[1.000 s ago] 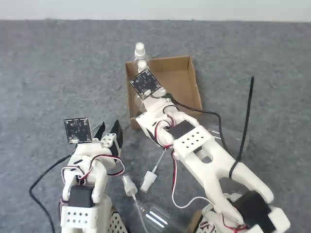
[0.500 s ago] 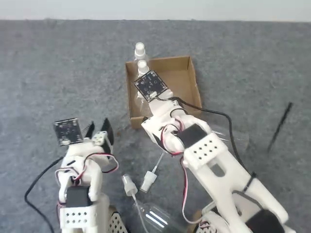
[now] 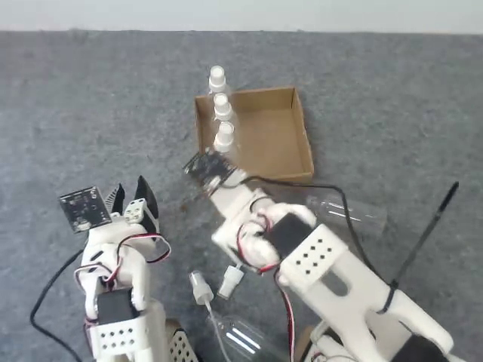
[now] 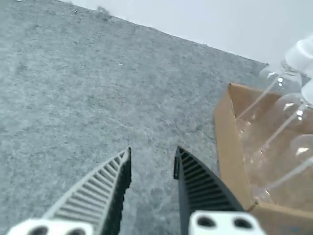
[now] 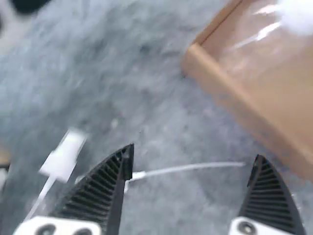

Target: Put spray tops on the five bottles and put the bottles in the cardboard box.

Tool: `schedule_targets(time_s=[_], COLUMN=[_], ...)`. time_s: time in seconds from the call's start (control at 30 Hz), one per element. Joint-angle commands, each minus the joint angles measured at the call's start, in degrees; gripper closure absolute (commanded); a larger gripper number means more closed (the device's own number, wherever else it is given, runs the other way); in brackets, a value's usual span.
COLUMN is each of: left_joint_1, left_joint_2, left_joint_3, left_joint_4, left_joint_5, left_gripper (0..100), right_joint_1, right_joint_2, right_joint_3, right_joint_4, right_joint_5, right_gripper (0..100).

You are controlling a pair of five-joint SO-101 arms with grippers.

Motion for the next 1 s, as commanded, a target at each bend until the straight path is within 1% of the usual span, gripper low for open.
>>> schedule_targets(time_s=[0.0, 0.13, 0.33, 0.37, 0.53, 0.63, 0.83, 0.97], left_joint_1=[-2.81, -3.87, -3.96, -3.96, -3.96, -3.96, -4.31, -6.95], left_joint_2=[-0.79, -0.79, -0.79, -0.79, -0.79, -0.79, -0.79, -0.88], left_joint_3=[-0.75, -0.75, -0.75, -0.75, -0.75, -0.75, -0.75, -0.75], left_joint_4=[-3.69, -3.96, -3.96, -3.96, -3.96, -3.96, -4.04, -5.63], left_joint_5=[0.18, 0.18, 0.18, 0.18, 0.18, 0.18, 0.18, 0.18], left_gripper=[86, 86, 86, 86, 86, 86, 86, 86], right_joint_1=[-4.09, -6.64, -13.05, -13.93, -18.68, -21.93, -28.62, -31.08], right_joint_2=[-3.30, -3.30, -3.30, -3.30, -3.30, -3.30, -3.30, -3.30], right_joint_3=[-0.53, -0.53, -0.53, -0.53, -0.53, -0.53, -0.53, -0.53], right_joint_4=[5.41, 7.96, 13.58, 14.11, 14.46, 15.34, 21.49, 22.73], right_joint_5=[-0.79, -0.79, -1.58, -3.25, -17.85, -22.77, -23.30, -23.38], right_gripper=[69.0, 68.9, 68.9, 68.8, 68.8, 69.0, 69.0, 69.0])
